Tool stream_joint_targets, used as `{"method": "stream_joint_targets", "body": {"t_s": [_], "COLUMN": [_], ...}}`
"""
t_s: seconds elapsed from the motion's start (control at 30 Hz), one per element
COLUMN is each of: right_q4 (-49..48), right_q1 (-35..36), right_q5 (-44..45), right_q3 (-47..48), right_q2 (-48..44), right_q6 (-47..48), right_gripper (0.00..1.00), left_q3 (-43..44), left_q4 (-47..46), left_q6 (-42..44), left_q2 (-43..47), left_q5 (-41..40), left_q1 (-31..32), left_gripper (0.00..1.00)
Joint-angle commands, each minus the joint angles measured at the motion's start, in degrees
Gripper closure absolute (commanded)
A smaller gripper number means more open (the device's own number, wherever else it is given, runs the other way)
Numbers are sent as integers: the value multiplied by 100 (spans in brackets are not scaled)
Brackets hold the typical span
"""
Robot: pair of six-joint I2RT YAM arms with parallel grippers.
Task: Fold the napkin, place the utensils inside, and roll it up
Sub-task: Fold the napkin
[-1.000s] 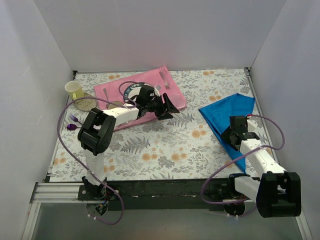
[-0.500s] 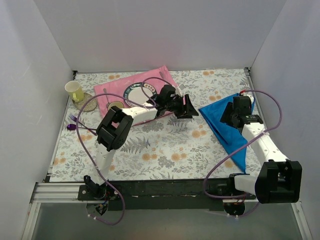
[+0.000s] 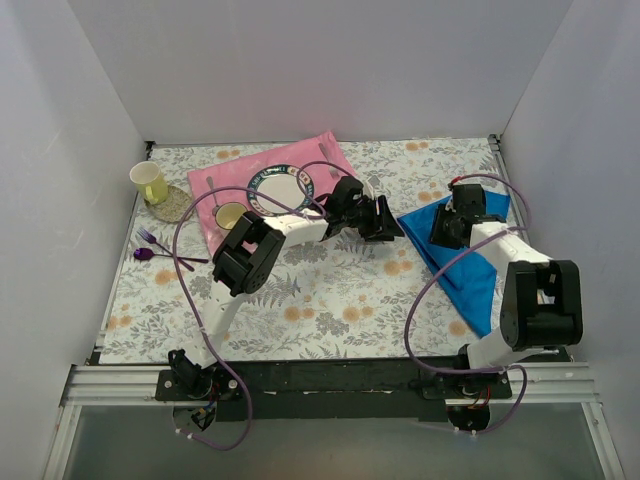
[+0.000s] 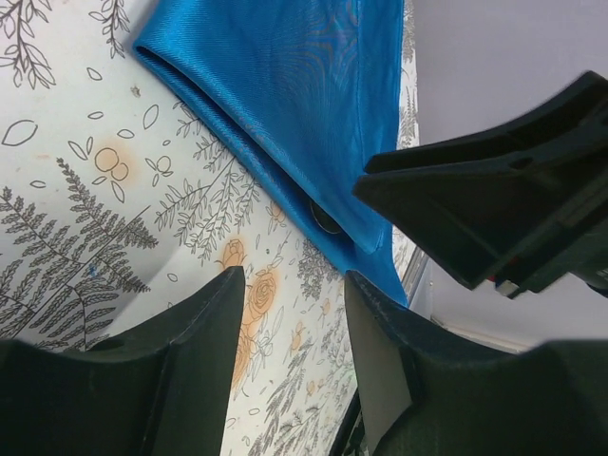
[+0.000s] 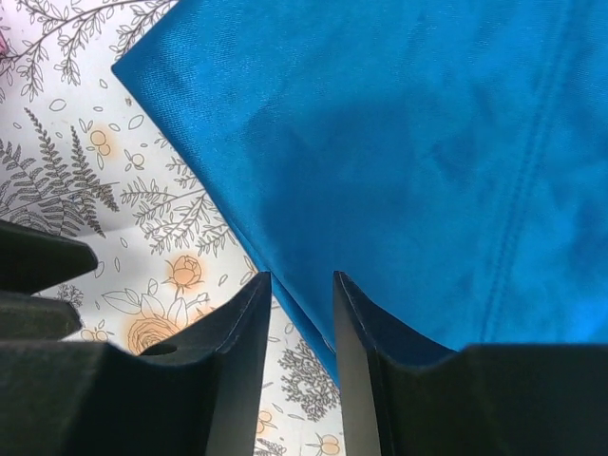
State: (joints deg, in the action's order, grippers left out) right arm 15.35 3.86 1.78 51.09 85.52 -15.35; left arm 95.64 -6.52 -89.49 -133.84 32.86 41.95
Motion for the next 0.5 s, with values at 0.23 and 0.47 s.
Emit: {"method": "stream_joint_targets", "body": {"t_s": [0.23,0.47], "right_q4": [-498,-437], "right_q1": [150,343], "right_q5": [-451,-319], "right_q3": [551,744], "right_q2": [800,1037], "right_q6": [226,454], "right_gripper": [59,56], "left_q3": [148,69], "left_q4": [-33,28], "left_q6": [20,37], "left_q2": [95,192], "left_q5": [229,212], "left_q1": [-38,-47], "left_gripper": [55,56]}}
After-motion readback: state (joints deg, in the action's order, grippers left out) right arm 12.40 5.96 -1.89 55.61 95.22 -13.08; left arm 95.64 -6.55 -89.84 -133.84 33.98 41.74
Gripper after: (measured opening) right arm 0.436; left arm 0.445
